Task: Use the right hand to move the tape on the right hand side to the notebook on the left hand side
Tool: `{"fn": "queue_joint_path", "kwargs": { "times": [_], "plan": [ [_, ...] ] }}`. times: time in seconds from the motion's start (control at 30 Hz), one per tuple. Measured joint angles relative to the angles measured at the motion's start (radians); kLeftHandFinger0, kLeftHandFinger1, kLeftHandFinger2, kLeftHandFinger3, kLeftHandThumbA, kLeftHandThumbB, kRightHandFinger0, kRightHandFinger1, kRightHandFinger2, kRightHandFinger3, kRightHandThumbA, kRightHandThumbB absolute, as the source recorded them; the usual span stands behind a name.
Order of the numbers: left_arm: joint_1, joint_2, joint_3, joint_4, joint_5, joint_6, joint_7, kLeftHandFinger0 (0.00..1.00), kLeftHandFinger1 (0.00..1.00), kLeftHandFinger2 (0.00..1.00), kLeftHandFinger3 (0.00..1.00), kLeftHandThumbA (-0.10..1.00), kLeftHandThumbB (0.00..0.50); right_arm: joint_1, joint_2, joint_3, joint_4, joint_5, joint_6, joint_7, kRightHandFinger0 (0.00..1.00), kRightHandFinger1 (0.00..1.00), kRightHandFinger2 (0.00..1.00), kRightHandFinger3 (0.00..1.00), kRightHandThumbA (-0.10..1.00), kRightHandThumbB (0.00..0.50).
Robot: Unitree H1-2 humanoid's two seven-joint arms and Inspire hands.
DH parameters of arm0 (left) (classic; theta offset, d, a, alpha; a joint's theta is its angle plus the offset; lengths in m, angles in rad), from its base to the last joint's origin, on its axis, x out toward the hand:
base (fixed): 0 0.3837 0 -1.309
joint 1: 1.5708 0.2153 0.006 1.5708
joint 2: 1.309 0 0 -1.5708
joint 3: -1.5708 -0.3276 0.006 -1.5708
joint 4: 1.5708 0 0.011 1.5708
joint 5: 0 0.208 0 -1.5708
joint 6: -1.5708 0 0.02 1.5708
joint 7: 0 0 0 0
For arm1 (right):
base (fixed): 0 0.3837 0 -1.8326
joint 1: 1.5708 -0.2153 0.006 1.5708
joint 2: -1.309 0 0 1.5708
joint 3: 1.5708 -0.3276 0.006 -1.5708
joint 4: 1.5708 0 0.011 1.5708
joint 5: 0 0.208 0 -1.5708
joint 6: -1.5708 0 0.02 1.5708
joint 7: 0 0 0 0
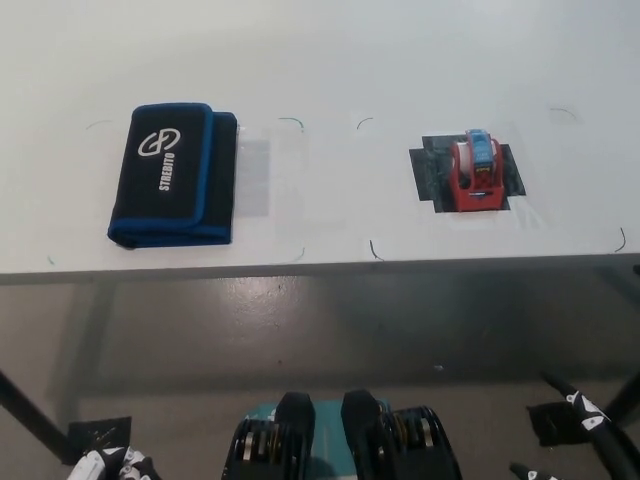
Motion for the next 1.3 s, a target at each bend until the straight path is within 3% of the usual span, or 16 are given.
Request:
{"fn": "queue_joint_path", "kwargs": {
  "times": [0.03, 0.13, 0.2, 0.27, 0.33, 0.57, 0.7, 0.73, 0.8, 0.83, 0.97, 1.13, 1.3],
  "plan": [
    [0.000, 0.000, 0.000, 0.000, 0.000, 0.000, 0.000, 0.26, 0.19, 0.23, 0.39, 0.10, 0.100, 0.000, 0.003, -0.002, -0.001, 0.000, -0.001, 0.000, 1.00, 1.00, 1.00, 1.00, 0.79, 0.266],
    [-0.001, 0.000, 0.000, 0.001, 0.003, -0.006, 0.000, 0.27, 0.23, 0.28, 0.44, 0.32, 0.059, 0.000, 0.011, -0.011, -0.005, -0.003, -0.004, -0.001, 1.00, 1.00, 1.00, 1.00, 0.83, 0.328],
    [-0.001, 0.000, 0.001, 0.001, 0.006, -0.011, 0.000, 0.26, 0.25, 0.31, 0.47, 0.41, 0.056, -0.001, 0.016, -0.020, -0.006, -0.004, -0.005, -0.002, 1.00, 1.00, 1.00, 1.00, 0.83, 0.342],
    [-0.001, 0.000, 0.001, 0.007, 0.008, -0.019, 0.000, 0.26, 0.27, 0.34, 0.50, 0.59, 0.080, -0.003, 0.021, -0.037, -0.015, -0.006, -0.006, -0.004, 1.00, 1.00, 1.00, 1.00, 0.83, 0.366],
    [-0.001, 0.000, 0.001, 0.011, 0.009, -0.022, 0.000, 0.27, 0.28, 0.35, 0.51, 0.68, 0.095, -0.007, 0.022, -0.048, -0.033, -0.009, -0.006, -0.007, 1.00, 1.00, 1.00, 1.00, 0.83, 0.401],
    [-0.005, 0.000, 0.001, 0.017, 0.013, -0.036, 0.000, 0.25, 0.26, 0.32, 0.49, 0.66, 0.084, -0.116, 0.026, -0.098, -0.105, -0.043, 0.018, -0.012, 1.00, 1.00, 1.00, 1.00, 0.79, 0.384],
    [-0.004, 0.000, 0.001, 0.024, 0.017, -0.041, 0.000, 0.25, 0.24, 0.29, 0.45, 0.49, 0.061, -0.205, 0.025, -0.115, -0.114, -0.048, 0.043, -0.009, 1.00, 1.00, 1.00, 1.00, 0.73, 0.408],
    [-0.004, 0.000, 0.001, 0.029, 0.018, -0.043, 0.000, 0.25, 0.24, 0.28, 0.44, 0.41, 0.055, -0.252, 0.022, -0.115, -0.109, -0.050, 0.058, -0.006, 1.00, 1.00, 1.00, 1.00, 0.73, 0.452],
    [-0.004, 0.000, 0.001, 0.032, 0.019, -0.044, -0.001, 0.25, 0.24, 0.28, 0.44, 0.41, 0.055, -0.319, 0.016, -0.114, -0.101, -0.053, 0.081, 0.005, 1.00, 1.00, 1.00, 1.00, 0.73, 0.454],
    [-0.005, 0.000, 0.001, 0.032, 0.019, -0.044, -0.001, 0.25, 0.24, 0.27, 0.44, 0.35, 0.050, -0.349, 0.012, -0.115, -0.097, -0.054, 0.092, 0.009, 1.00, 1.00, 1.00, 1.00, 0.76, 0.493],
    [-0.004, 0.000, 0.001, 0.032, 0.019, -0.045, -0.001, 0.24, 0.22, 0.25, 0.41, 0.22, 0.033, -0.469, 0.008, -0.102, -0.051, -0.057, 0.151, 0.033, 1.00, 1.00, 1.00, 1.00, 0.81, 0.500],
    [-0.008, 0.000, 0.002, 0.033, 0.019, -0.049, -0.001, 0.24, 0.22, 0.24, 0.40, 0.31, 0.022, -0.620, 0.006, -0.043, 0.095, -0.085, 0.205, 0.067, 1.00, 1.00, 1.00, 1.00, 0.91, 0.500],
    [-0.011, 0.000, 0.003, 0.034, 0.019, -0.054, -0.001, 0.23, 0.21, 0.24, 0.40, 0.30, 0.023, -0.730, 0.006, 0.014, 0.236, -0.111, 0.231, 0.091, 1.00, 1.00, 1.00, 1.00, 0.91, 0.500]
  ]
}}
